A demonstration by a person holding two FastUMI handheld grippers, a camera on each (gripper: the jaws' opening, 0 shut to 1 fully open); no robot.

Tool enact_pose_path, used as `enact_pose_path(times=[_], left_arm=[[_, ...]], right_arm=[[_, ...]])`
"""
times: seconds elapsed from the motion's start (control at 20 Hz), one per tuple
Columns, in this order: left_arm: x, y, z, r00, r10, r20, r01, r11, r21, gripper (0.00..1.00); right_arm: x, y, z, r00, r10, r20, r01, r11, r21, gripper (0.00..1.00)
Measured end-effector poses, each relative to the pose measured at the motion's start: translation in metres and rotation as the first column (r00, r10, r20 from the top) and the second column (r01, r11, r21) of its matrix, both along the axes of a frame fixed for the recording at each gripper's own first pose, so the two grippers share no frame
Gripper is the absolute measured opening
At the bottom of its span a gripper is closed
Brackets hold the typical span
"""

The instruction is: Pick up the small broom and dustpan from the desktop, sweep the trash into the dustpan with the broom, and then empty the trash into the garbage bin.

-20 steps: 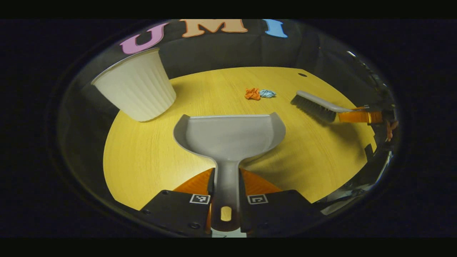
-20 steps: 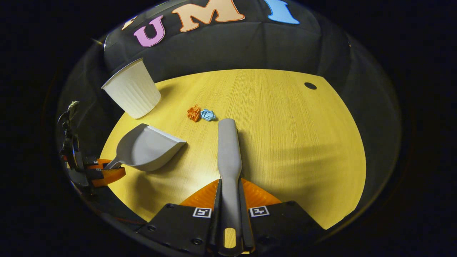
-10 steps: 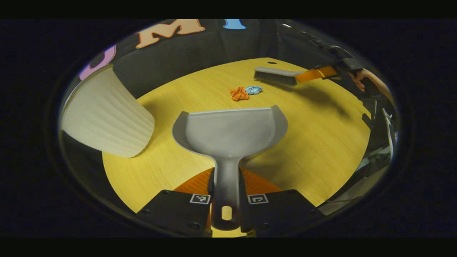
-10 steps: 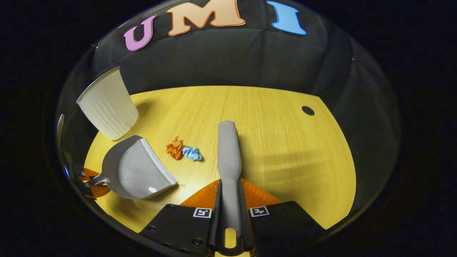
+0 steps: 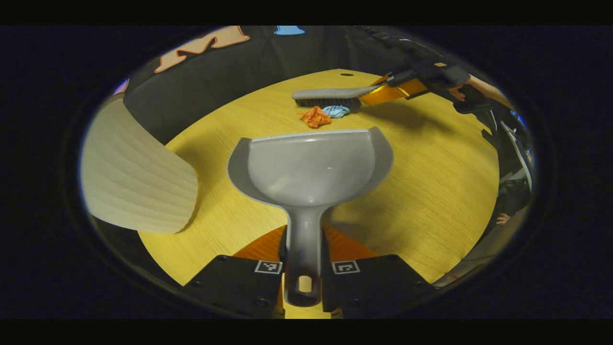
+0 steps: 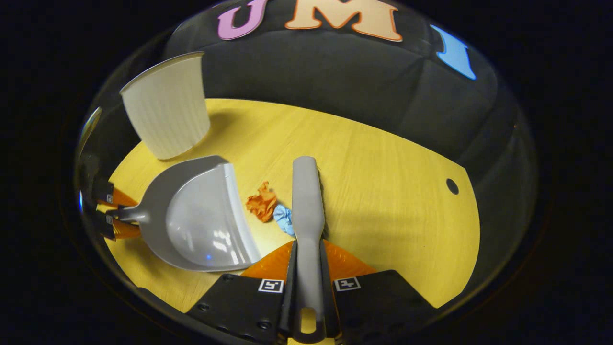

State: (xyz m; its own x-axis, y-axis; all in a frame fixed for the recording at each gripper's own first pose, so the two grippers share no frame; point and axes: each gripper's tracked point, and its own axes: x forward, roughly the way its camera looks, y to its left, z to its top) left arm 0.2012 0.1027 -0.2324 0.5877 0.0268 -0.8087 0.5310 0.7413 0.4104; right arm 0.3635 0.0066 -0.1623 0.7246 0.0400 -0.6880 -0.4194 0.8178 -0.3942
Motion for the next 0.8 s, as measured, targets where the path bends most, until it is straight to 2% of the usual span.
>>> enact_pose_path(times=[0.1,0.2,0.35,0.4,0.5,0.55,0.8], left_arm=[[-0.002,0.002,0.002,1.0,-0.013,-0.004,0.013,1.0,0.006,0.24],[-0.002,0.001,0.002,1.0,-0.022,-0.005,0.022,1.0,0.008,0.23],[-0.002,0.002,0.001,1.0,-0.016,-0.001,0.016,1.0,0.003,0.24],[-0.002,0.001,0.001,1.0,-0.009,0.006,0.009,1.0,-0.005,0.24],[-0.001,-0.001,0.0,1.0,0.015,0.027,-0.014,0.999,-0.035,0.24],[0.001,-0.002,0.001,0.999,0.028,0.043,-0.026,0.998,-0.058,0.24],[0.01,-0.005,0.007,0.983,0.091,0.159,-0.068,0.988,-0.142,0.23]], right_arm=[[-0.028,0.007,0.002,0.994,0.095,-0.06,-0.096,0.995,-0.012,0.23],[-0.051,0.014,0.008,0.974,0.194,-0.114,-0.198,0.98,-0.017,0.23],[-0.067,0.008,0.024,0.958,0.258,-0.126,-0.267,0.962,-0.059,0.23],[-0.067,0.01,0.03,0.959,0.259,-0.117,-0.266,0.962,-0.055,0.19],[-0.063,0.01,0.042,0.967,0.244,-0.067,-0.248,0.967,-0.052,0.27],[-0.061,0.012,0.049,0.972,0.233,-0.04,-0.235,0.971,-0.036,0.23],[-0.056,0.019,0.069,0.984,0.156,0.085,-0.163,0.983,0.083,0.23]])
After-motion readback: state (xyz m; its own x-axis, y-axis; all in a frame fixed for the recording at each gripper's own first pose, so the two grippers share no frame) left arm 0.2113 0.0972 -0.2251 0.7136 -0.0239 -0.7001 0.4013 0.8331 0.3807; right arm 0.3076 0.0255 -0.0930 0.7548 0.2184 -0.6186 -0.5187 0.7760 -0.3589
